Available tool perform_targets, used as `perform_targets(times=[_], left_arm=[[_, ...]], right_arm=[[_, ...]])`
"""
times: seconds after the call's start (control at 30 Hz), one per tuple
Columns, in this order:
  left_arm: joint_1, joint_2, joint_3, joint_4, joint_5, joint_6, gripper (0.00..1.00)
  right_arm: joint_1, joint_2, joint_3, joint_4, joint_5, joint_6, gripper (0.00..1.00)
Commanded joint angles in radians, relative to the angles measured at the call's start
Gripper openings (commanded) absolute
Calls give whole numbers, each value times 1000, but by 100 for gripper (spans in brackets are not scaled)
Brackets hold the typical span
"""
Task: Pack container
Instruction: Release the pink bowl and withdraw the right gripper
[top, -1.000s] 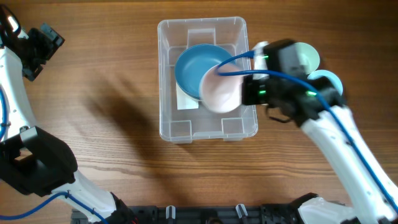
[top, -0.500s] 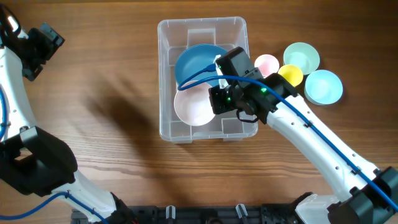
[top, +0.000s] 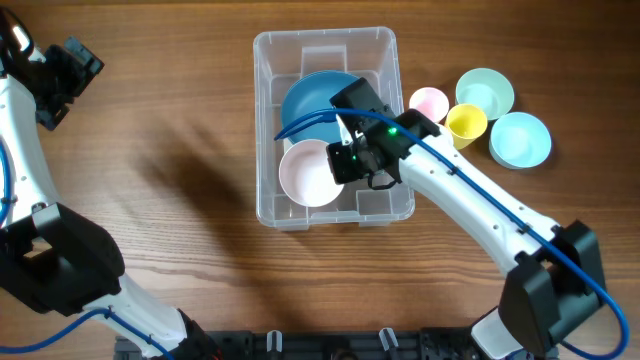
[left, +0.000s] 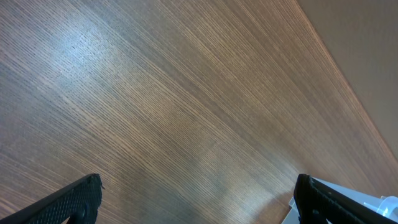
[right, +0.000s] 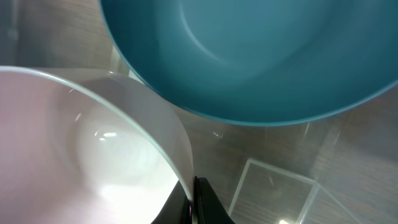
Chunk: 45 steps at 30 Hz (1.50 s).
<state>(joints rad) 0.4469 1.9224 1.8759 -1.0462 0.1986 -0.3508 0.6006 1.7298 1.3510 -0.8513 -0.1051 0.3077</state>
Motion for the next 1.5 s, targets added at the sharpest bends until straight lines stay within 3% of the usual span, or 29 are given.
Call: perform_targets(times=[0.0, 0.2, 0.27, 0.37, 0.6, 0.73, 0.87, 1.1, 1.17, 1.23, 1.3, 1.47], left_arm=[[2, -28, 21, 2, -3, -9, 100], [2, -28, 21, 2, -2, -9, 100], [2, -28, 21, 2, -2, -9, 100], [2, -28, 21, 2, -2, -9, 100], [2, -28, 21, 2, -2, -9, 100], [2, -28, 21, 2, -3, -9, 100], [2, -28, 21, 2, -2, -9, 100], [2, -28, 21, 2, -2, -9, 100], [2, -28, 21, 2, -2, -9, 100], [2, -28, 21, 2, -2, -9, 100], [2, -28, 21, 2, -3, -9, 100], [2, -28, 21, 2, -2, -9, 100]], right_arm=[[2, 41, 14, 7, -37, -16, 4], [2, 68, 13, 32, -54, -16, 4], [2, 69, 13, 45, -55, -14, 18], [1, 69, 13, 68, -63, 11, 29], [-15, 45, 58, 75, -42, 45, 29], [-74, -13, 161, -55, 164, 116, 30], [-202, -100, 283, -266, 380, 166, 33], [-579, -238, 325, -444, 406, 150, 34], [-707, -258, 325, -451, 373, 78, 38], [-823, -261, 325, -457, 346, -11, 55], [-915, -252, 324, -464, 340, -50, 62], [-1067, -218, 298, -427, 307, -49, 65]])
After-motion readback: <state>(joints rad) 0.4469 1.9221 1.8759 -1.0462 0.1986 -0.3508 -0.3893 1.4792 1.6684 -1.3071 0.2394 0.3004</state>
